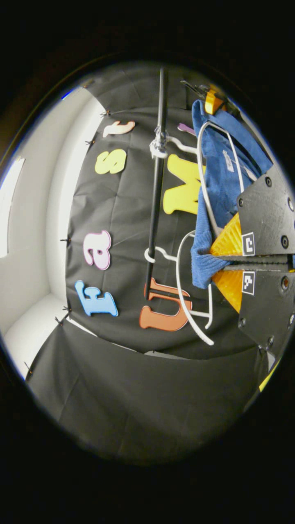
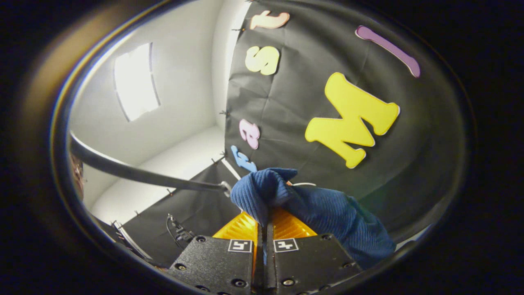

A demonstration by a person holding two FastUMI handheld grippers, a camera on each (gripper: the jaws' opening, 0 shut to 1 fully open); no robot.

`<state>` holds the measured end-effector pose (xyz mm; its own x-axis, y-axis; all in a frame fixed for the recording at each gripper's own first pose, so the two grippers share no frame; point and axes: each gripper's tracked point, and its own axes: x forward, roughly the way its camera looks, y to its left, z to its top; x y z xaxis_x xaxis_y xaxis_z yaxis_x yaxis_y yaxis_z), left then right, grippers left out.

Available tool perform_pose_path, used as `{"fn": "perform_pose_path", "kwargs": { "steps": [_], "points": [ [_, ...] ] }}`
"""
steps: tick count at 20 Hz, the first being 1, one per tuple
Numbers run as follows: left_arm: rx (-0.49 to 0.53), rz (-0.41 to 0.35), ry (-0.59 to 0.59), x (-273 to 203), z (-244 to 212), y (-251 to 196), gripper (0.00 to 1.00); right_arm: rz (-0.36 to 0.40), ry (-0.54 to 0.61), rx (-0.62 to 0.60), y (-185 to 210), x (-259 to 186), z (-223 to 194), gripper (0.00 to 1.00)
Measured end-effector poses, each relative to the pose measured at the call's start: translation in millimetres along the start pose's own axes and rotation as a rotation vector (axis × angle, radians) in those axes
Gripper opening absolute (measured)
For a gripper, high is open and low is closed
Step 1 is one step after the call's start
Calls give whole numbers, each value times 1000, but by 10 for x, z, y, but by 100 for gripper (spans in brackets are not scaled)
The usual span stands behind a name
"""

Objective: Grasp the clothes on the hanger with both hands and then place them into the laundry hamper below.

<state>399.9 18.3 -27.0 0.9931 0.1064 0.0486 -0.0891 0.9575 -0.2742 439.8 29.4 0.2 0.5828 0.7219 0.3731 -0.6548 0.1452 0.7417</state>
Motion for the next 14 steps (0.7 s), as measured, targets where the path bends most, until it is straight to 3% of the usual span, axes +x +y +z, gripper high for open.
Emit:
{"fn": "perform_pose_path", "kwargs": {
  "steps": [1,4,8,13,14],
  "points": [
    [-13,5,4,23,4,53,0,-8,-24,27,-42,-47,78,6],
    [-37,35,4,78,-2,231,4,-62,-80,53,-236,-153,272,6],
    [-86,64,51,141,-149,483,0,-147,-138,63,-509,-209,432,6],
    [-89,59,157,192,-606,548,4,-290,-81,58,-955,-270,205,6],
    [-105,65,181,174,-714,563,0,-301,-68,69,-996,-288,129,5]
  ]
}}
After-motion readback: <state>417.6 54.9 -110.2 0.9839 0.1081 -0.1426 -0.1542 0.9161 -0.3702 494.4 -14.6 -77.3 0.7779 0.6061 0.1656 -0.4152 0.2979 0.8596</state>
